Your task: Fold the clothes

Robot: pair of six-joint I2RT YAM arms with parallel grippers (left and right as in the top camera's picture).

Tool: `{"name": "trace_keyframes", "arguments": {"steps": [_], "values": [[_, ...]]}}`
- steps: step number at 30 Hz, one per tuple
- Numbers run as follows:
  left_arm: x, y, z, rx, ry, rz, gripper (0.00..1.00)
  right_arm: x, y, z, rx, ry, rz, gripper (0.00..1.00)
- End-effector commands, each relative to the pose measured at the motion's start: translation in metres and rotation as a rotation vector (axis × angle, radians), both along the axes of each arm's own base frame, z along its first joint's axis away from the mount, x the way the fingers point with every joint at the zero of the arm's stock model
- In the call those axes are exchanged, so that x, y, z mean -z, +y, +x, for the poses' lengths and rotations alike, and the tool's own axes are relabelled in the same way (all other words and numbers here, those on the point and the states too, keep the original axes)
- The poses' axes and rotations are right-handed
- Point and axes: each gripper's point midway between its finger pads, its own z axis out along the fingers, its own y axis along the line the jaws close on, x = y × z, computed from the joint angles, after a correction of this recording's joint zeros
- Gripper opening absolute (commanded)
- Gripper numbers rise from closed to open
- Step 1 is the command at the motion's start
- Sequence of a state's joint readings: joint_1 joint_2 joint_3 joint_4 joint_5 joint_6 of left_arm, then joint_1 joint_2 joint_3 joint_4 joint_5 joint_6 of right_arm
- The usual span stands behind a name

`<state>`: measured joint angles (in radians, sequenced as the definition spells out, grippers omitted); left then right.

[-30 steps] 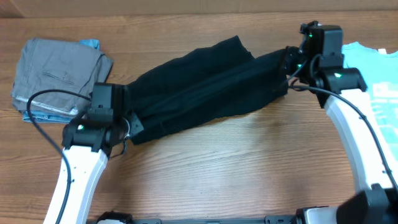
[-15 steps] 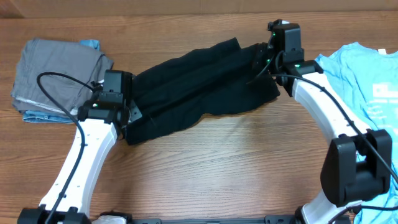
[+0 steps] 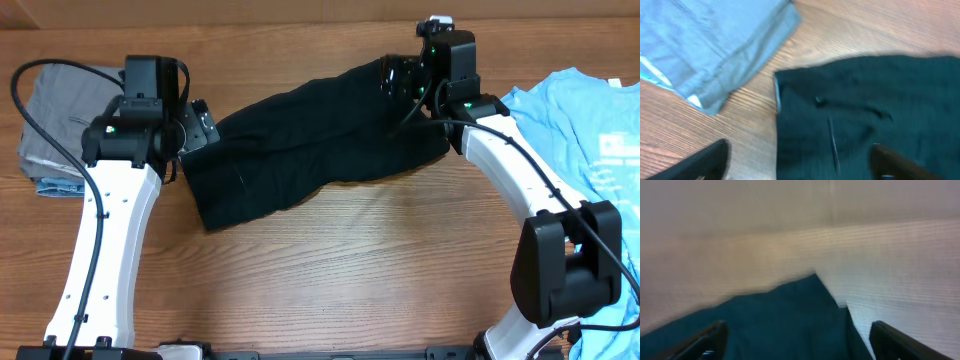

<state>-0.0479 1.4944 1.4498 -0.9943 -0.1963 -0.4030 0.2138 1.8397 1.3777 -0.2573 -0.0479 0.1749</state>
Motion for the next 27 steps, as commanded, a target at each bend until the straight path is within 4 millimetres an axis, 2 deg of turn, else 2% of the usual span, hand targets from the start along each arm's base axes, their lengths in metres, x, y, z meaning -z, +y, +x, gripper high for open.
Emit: {"name": "trace_keyframes", "arguments": {"steps": [1,2,3,4,5,6,8,12,17,21,23,27], "values": [[0.011,-0.029,-0.017,0.158,0.105,-0.106,0.57,-0.019,-0.012,-0.027,-0.003,0.064,-0.024,0.79],[0.017,-0.031,-0.024,0.179,0.147,-0.109,0.49,-0.012,-0.014,-0.037,-0.004,0.115,-0.035,0.72],[0.024,-0.033,-0.028,0.205,0.183,-0.112,0.37,-0.004,-0.016,-0.046,-0.005,0.164,-0.044,0.57],[0.03,-0.033,-0.032,0.214,0.215,-0.112,0.24,0.004,-0.016,-0.056,-0.009,0.216,-0.051,0.39],[0.039,-0.033,-0.036,0.211,0.252,-0.116,0.05,0.016,-0.011,-0.069,-0.039,0.283,-0.036,0.19],[0.047,-0.035,-0.038,0.21,0.28,-0.128,0.04,0.023,-0.006,-0.074,-0.064,0.313,-0.016,0.05],[0.054,-0.041,-0.042,0.219,0.319,-0.162,0.04,0.038,-0.002,-0.076,-0.104,0.339,-0.024,0.04],[0.055,-0.048,-0.049,0.234,0.345,-0.2,0.04,0.074,-0.004,-0.072,-0.131,0.381,-0.069,0.04],[0.057,-0.047,-0.06,0.232,0.389,-0.201,0.04,0.109,0.001,-0.052,-0.134,0.365,-0.072,0.04],[0.058,-0.047,-0.063,0.231,0.401,-0.202,0.04,0.145,0.008,-0.044,-0.149,0.382,-0.065,0.04],[0.058,-0.047,-0.063,0.231,0.402,-0.202,0.04,0.161,0.006,-0.051,-0.16,0.43,-0.081,0.04],[0.058,-0.047,-0.062,0.231,0.4,-0.201,0.04,0.174,-0.005,-0.081,-0.148,0.57,-0.101,0.04]]}}
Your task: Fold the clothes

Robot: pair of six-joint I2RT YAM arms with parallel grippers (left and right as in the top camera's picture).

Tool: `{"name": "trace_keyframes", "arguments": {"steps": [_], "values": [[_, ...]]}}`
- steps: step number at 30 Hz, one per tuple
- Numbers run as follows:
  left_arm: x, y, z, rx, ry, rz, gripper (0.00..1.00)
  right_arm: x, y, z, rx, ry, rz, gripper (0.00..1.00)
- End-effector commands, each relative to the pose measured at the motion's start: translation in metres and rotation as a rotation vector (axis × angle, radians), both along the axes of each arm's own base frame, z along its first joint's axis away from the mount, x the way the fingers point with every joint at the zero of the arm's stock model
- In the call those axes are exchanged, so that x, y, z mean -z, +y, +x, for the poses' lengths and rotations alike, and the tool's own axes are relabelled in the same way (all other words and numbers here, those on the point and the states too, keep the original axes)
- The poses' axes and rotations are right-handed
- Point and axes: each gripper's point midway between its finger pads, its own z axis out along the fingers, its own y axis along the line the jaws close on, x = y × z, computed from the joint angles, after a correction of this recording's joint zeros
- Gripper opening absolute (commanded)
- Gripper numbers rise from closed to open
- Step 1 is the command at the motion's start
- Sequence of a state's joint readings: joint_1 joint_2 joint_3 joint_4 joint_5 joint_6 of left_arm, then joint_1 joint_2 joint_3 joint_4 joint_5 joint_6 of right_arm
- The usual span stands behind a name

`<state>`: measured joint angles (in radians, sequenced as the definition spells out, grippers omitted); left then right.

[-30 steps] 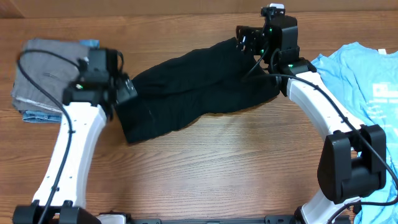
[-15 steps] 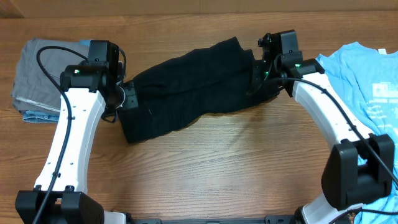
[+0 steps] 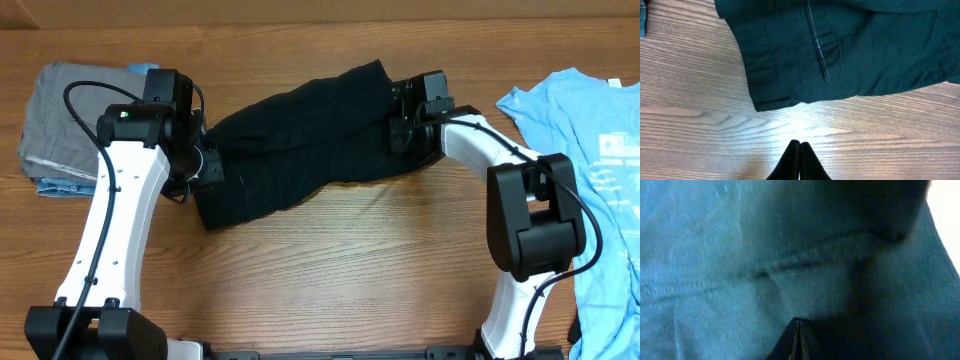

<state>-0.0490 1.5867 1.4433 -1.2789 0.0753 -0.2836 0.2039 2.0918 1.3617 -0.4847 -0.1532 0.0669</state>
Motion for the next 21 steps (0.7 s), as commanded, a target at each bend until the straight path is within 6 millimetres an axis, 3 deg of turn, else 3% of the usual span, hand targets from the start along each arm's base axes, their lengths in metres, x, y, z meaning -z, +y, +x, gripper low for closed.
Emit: {"name": "trace_keyframes", "arguments": {"steps": [1,6,8,11,14,16,17,19,21], "values": [[0.0,-0.003,-0.001,0.025,0.0,-0.007,0.04,0.018,-0.012,-0.031,0.001,0.133,-0.042,0.04],[0.0,-0.003,-0.001,0.048,-0.002,-0.004,0.04,0.028,-0.037,-0.064,0.084,0.278,-0.154,0.04],[0.0,-0.003,-0.002,0.05,0.001,-0.004,0.04,0.029,-0.039,-0.072,0.114,0.316,-0.154,0.04],[0.0,-0.003,-0.003,0.058,0.005,-0.003,0.04,0.026,-0.038,-0.07,0.15,0.313,-0.139,0.04],[0.0,-0.003,-0.003,0.058,0.005,-0.003,0.04,-0.002,-0.036,-0.05,0.133,0.217,-0.12,0.04],[0.0,-0.003,-0.003,0.058,0.003,-0.003,0.07,-0.037,-0.042,-0.039,0.154,0.158,-0.095,0.04],[0.0,-0.003,-0.003,0.058,0.003,-0.003,0.11,-0.065,-0.048,-0.034,0.174,0.114,-0.061,0.06],[0.0,-0.003,-0.003,0.058,0.003,-0.003,0.19,-0.099,-0.064,-0.03,0.214,0.055,-0.002,0.31],[0.0,-0.003,-0.003,0.058,0.004,-0.003,0.32,-0.113,-0.086,-0.03,0.264,0.042,0.04,0.59]]}}
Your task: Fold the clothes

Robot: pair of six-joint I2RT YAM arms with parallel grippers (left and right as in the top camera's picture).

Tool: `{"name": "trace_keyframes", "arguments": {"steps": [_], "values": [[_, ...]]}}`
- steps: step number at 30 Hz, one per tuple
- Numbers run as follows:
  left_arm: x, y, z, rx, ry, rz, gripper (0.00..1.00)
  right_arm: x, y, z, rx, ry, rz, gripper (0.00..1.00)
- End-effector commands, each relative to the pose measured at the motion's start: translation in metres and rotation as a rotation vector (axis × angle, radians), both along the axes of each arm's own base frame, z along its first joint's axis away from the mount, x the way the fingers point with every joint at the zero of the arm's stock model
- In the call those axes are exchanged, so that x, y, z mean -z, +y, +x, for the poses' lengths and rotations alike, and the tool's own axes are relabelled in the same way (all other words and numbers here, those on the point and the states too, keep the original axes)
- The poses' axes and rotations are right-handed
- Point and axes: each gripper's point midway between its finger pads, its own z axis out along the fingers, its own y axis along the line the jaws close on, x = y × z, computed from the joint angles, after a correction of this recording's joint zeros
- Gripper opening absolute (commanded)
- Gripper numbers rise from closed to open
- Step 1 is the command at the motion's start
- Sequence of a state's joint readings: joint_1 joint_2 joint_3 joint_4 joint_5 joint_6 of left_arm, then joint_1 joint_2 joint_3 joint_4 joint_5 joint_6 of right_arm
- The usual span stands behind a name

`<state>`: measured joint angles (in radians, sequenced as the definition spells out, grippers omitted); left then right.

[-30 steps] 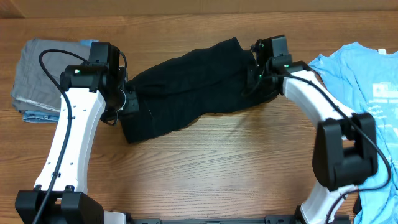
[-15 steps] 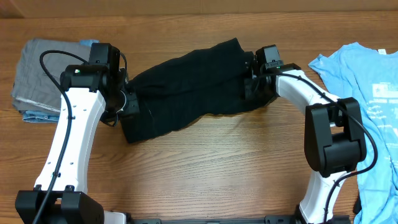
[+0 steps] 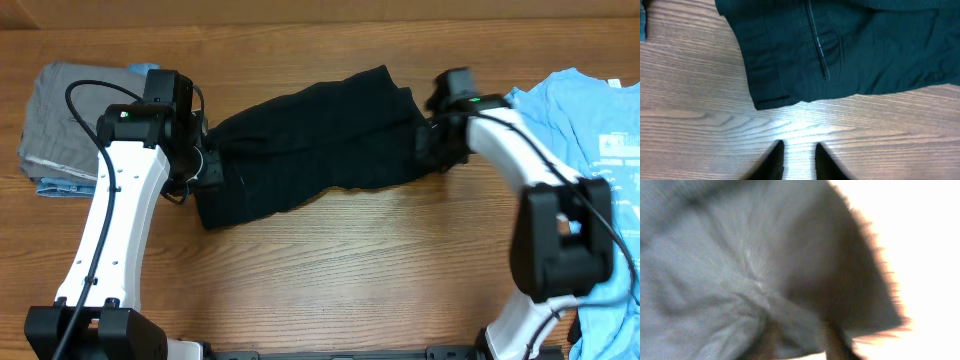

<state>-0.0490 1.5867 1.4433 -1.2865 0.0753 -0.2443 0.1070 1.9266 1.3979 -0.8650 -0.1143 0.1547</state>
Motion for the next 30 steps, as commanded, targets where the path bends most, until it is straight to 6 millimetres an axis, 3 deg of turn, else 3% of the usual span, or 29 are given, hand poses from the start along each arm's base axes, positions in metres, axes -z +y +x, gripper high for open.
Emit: {"name": "trace_keyframes", "arguments": {"steps": [1,3,7,17,21,22,25,26,28,30], "values": [[0.0,-0.003,-0.001,0.02,0.001,-0.009,0.44,-0.062,-0.043,0.018,0.115,-0.142,0.08,0.72],[0.0,-0.003,-0.002,0.02,0.001,-0.009,0.54,-0.055,-0.056,0.013,0.11,-0.122,0.131,0.77],[0.0,-0.003,-0.002,0.02,0.002,-0.009,0.67,-0.039,-0.049,0.0,0.01,-0.097,0.358,0.82],[0.0,-0.003,-0.004,0.02,0.01,-0.009,0.7,0.045,-0.03,-0.007,-0.052,0.014,0.392,0.93],[0.001,-0.003,-0.005,0.02,0.015,-0.008,0.7,0.055,-0.008,-0.003,-0.092,0.009,0.47,0.92],[0.001,-0.003,-0.005,0.02,0.016,-0.008,0.7,0.05,0.002,0.0,-0.114,-0.007,0.509,0.87],[0.001,-0.003,-0.006,0.02,0.018,-0.008,0.7,0.045,0.016,0.003,-0.151,-0.034,0.544,0.5],[0.001,-0.003,-0.006,0.02,0.02,-0.008,0.69,0.046,0.016,0.003,-0.15,-0.029,0.535,0.35],[0.001,-0.003,-0.007,0.02,0.022,-0.008,0.69,0.049,0.011,0.0,-0.138,-0.011,0.51,0.15],[0.001,-0.003,-0.007,0.02,0.022,-0.008,0.69,0.051,0.003,-0.002,-0.118,0.003,0.487,0.08]]}}
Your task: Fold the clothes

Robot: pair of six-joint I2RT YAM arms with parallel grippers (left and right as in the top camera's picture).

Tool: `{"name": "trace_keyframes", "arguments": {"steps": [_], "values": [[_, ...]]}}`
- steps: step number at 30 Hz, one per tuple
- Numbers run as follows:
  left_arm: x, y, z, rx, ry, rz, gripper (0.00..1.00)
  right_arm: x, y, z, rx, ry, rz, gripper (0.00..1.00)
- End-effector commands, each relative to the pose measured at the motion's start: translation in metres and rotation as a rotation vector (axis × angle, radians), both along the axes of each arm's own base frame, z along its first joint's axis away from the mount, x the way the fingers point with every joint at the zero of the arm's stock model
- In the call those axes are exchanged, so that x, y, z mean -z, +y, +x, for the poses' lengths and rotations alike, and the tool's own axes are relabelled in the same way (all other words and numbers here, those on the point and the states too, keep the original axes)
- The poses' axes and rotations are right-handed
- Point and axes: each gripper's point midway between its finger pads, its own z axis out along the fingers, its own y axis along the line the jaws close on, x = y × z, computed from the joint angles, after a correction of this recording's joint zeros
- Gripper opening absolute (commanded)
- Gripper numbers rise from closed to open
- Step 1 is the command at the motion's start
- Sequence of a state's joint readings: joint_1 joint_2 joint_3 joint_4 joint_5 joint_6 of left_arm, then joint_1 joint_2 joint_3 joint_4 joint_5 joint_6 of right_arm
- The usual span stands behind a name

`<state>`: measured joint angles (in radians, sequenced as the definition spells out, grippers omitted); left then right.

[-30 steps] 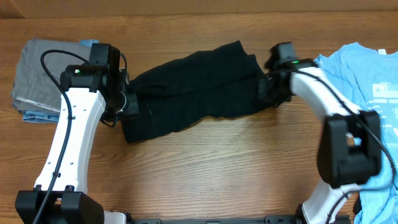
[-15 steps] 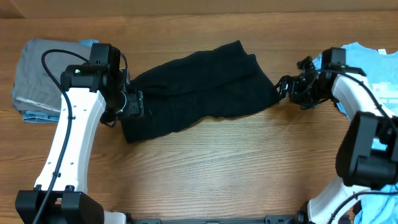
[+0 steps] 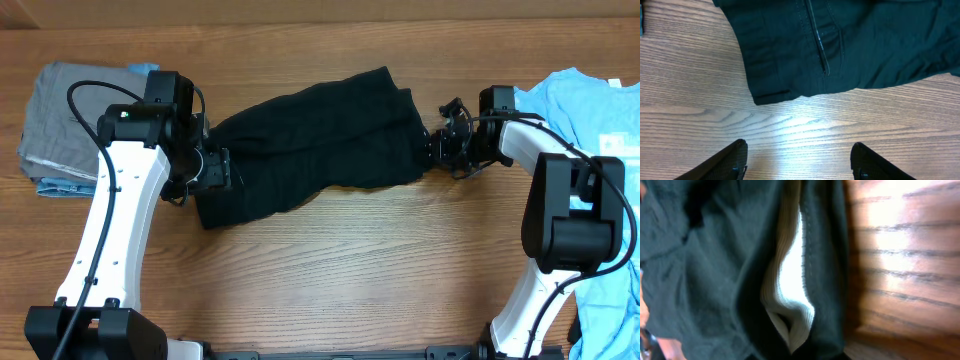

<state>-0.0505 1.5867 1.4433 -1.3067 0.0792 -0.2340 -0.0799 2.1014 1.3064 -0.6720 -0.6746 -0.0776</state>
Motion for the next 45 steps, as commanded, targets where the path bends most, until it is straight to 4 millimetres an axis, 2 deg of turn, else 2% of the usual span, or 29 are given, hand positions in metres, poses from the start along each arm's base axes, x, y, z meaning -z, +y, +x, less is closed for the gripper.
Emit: {"name": "trace_keyframes", "arguments": {"steps": [1,5,8,11,14,17,22,23,24,25,26,28,31,37,38,42,43,44,45], "values": [[0.0,-0.002,-0.001,0.008,0.002,-0.006,0.69,0.004,-0.012,-0.007,0.022,0.033,-0.029,0.05],[0.0,-0.002,-0.002,0.017,0.002,-0.005,0.69,-0.007,-0.035,-0.026,0.08,0.12,-0.065,0.04],[0.0,-0.002,-0.002,0.019,0.002,-0.005,0.69,-0.031,-0.049,-0.048,0.125,0.192,-0.053,0.04],[0.0,-0.003,-0.002,0.019,0.002,-0.006,0.69,-0.049,-0.052,-0.069,0.161,0.267,-0.053,0.04],[0.0,-0.003,-0.002,0.02,0.002,-0.006,0.69,-0.043,-0.063,-0.093,0.208,0.401,-0.193,0.04],[0.0,-0.002,-0.002,0.028,0.004,-0.005,0.69,-0.035,-0.068,-0.104,0.241,0.465,-0.3,0.04],[0.001,-0.002,-0.007,0.054,0.021,-0.001,0.69,-0.021,-0.055,-0.125,0.244,0.545,-0.353,0.04],[0.001,-0.002,-0.007,0.059,0.021,0.0,0.69,-0.02,-0.054,-0.126,0.239,0.544,-0.357,0.07],[0.001,-0.002,-0.007,0.059,0.02,0.0,0.69,-0.019,-0.055,-0.124,0.239,0.537,-0.367,0.23],[0.001,-0.002,-0.007,0.059,0.019,0.0,0.7,-0.019,-0.057,-0.122,0.242,0.526,-0.375,0.46],[0.001,-0.002,-0.006,0.059,0.017,0.0,0.71,-0.021,-0.057,-0.119,0.24,0.512,-0.375,0.53],[0.001,-0.002,-0.005,0.059,0.012,0.0,0.72,-0.03,-0.06,-0.108,0.23,0.474,-0.38,0.59],[0.0,-0.003,-0.003,0.06,0.005,-0.003,0.74,-0.056,-0.066,-0.089,0.206,0.401,-0.41,0.67],[-0.001,-0.013,0.004,0.107,-0.03,-0.012,0.77,-0.129,-0.077,-0.052,0.2,0.258,-0.456,0.8],[-0.001,-0.015,0.005,0.112,-0.038,-0.012,0.78,-0.136,-0.078,-0.05,0.202,0.245,-0.456,1.0],[-0.001,-0.021,0.011,0.128,-0.064,-0.012,0.69,-0.144,-0.071,-0.048,0.194,0.235,-0.414,1.0],[0.0,-0.022,0.013,0.131,-0.071,-0.013,0.62,-0.144,-0.068,-0.051,0.187,0.245,-0.398,0.88],[0.002,-0.023,0.014,0.134,-0.074,-0.014,0.57,-0.145,-0.066,-0.053,0.183,0.256,-0.387,0.61],[0.005,-0.024,0.014,0.136,-0.075,-0.014,0.48,-0.145,-0.064,-0.055,0.18,0.265,-0.378,0.31]]}}
